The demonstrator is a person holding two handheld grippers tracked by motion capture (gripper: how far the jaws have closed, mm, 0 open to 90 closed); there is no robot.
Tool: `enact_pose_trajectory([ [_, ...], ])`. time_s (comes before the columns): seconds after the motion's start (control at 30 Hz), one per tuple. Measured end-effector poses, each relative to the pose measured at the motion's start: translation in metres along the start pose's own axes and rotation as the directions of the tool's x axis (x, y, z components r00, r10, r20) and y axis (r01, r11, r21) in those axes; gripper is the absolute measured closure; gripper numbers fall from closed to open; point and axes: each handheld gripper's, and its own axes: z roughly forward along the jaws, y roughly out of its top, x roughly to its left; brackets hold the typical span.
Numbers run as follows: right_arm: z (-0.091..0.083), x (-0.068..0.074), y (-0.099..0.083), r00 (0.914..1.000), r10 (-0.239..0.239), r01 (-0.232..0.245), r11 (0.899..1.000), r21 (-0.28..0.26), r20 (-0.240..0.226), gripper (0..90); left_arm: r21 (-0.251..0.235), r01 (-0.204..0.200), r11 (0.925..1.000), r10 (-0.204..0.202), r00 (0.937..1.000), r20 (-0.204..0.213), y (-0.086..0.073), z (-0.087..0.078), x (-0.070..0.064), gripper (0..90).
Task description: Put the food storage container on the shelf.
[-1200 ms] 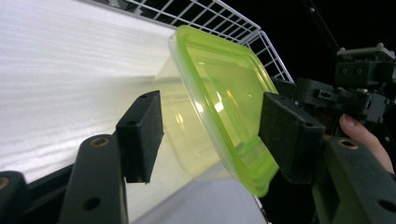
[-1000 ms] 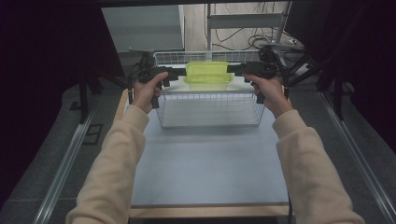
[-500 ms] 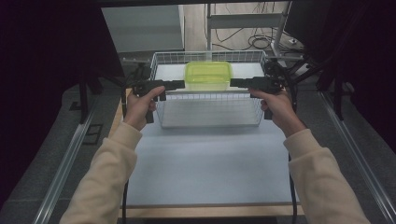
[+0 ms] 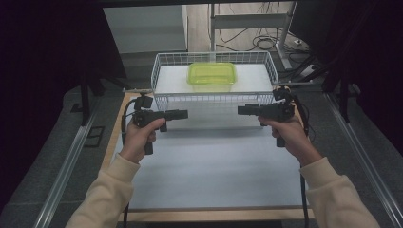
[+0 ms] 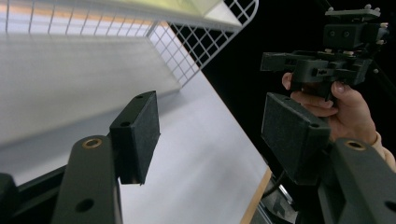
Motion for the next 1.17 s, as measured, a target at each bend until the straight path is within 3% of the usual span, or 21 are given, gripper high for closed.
enact_pose_trajectory([
  [0.3, 0.000, -0.009, -0.048, 0.9995, -0.019, 0.019, 1.000, 0.006, -0.025, 38.3, 0.023, -0.036, 0.9991, 0.036, 0.9992, -0.019, -0.049, 0.000, 0.007, 36.8],
  [0.6, 0.008, -0.025, -0.098, 0.9988, -0.048, 0.048, 0.999, 0.022, -0.005, 37.2, 0.069, -0.060, 0.9958, 0.063, 0.9974, -0.036, -0.092, 0.011, 0.011, 37.0],
  [0.73, 0.013, -0.028, -0.112, 0.9966, -0.081, 0.080, 0.996, 0.046, 0.014, 36.6, 0.079, -0.054, 0.9954, 0.057, 0.9979, -0.032, -0.100, 0.014, 0.015, 37.1],
  [0.87, 0.014, -0.028, -0.114, 0.9957, -0.092, 0.091, 0.995, 0.044, 0.015, 36.2, 0.076, -0.048, 0.9960, 0.051, 0.9983, -0.030, -0.102, 0.015, 0.017, 37.3],
  [1.17, 0.012, -0.032, -0.123, 0.9964, -0.080, 0.079, 0.996, 0.043, 0.027, 31.3, 0.080, -0.034, 0.9963, 0.036, 0.9991, -0.022, -0.108, 0.018, 0.020, 36.9],
])
